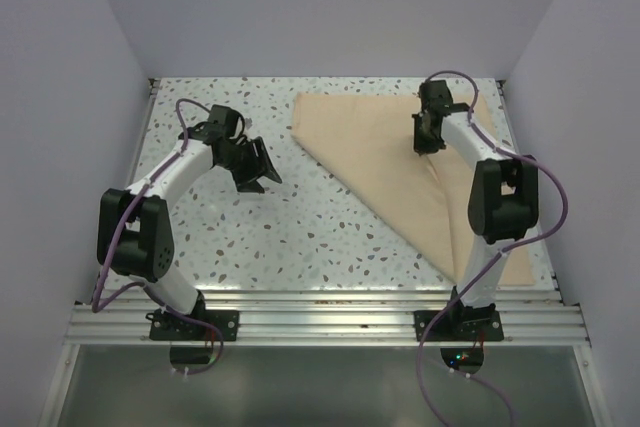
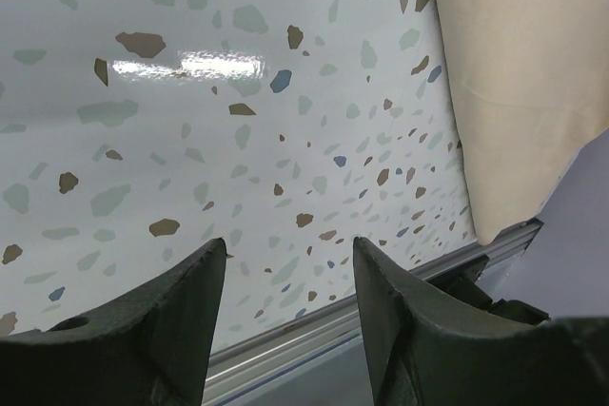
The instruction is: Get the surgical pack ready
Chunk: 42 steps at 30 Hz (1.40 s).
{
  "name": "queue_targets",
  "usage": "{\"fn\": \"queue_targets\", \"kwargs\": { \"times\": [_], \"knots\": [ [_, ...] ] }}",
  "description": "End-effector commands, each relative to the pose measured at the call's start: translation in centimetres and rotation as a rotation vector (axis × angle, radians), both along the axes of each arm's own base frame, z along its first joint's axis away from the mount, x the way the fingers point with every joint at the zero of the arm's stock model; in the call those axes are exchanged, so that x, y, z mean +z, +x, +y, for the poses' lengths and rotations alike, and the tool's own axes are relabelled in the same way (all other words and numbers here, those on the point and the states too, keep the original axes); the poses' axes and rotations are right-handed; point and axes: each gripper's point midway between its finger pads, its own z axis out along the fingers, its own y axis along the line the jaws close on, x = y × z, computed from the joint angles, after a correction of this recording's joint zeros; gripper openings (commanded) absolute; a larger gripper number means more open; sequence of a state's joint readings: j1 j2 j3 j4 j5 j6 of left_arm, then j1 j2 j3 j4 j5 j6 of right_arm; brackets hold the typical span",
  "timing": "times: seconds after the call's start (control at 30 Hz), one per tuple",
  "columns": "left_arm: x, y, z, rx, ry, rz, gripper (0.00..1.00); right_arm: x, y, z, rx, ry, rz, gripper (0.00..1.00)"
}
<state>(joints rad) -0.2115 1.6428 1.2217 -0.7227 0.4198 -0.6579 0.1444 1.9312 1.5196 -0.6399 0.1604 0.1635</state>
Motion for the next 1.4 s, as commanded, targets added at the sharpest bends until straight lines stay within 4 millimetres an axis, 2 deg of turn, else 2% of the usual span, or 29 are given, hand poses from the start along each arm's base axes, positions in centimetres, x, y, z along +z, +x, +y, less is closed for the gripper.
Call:
{"fn": "queue_targets", "kwargs": {
  "times": [0.0, 0.3, 0.63, 0.67, 0.9, 1.23, 1.37],
  "knots": [
    [-0.1, 0.2, 0.1, 0.000, -0.002, -0.005, 0.60, 1.2, 2.2, -0.8, -0.013, 0.037, -0.048, 0.00],
    [-0.6, 0.3, 0.0, -0.004, -0.006, 0.012, 0.60, -0.3, 3.1, -1.2, -0.026, 0.047, -0.026, 0.00],
    [-0.5, 0.4, 0.0, -0.011, -0.001, 0.012, 0.60, -0.8, 4.8, -2.4, -0.048, 0.023, -0.032, 0.00],
    [-0.5, 0.4, 0.0, -0.012, -0.002, 0.013, 0.60, -1.7, 4.7, -2.6, -0.050, 0.020, -0.009, 0.00],
    [0.0, 0.7, 0.0, -0.017, -0.001, -0.006, 0.61, -2.8, 4.6, -2.8, -0.058, 0.013, 0.015, 0.00],
    [0.1, 1.0, -0.1, -0.027, 0.000, -0.008, 0.60, -3.2, 4.4, -4.5, -0.098, -0.017, 0.028, 0.00],
    [-0.1, 1.1, 0.0, -0.028, 0.005, -0.005, 0.61, -3.9, 4.7, -4.4, -0.092, -0.004, 0.035, 0.00]
  ]
}}
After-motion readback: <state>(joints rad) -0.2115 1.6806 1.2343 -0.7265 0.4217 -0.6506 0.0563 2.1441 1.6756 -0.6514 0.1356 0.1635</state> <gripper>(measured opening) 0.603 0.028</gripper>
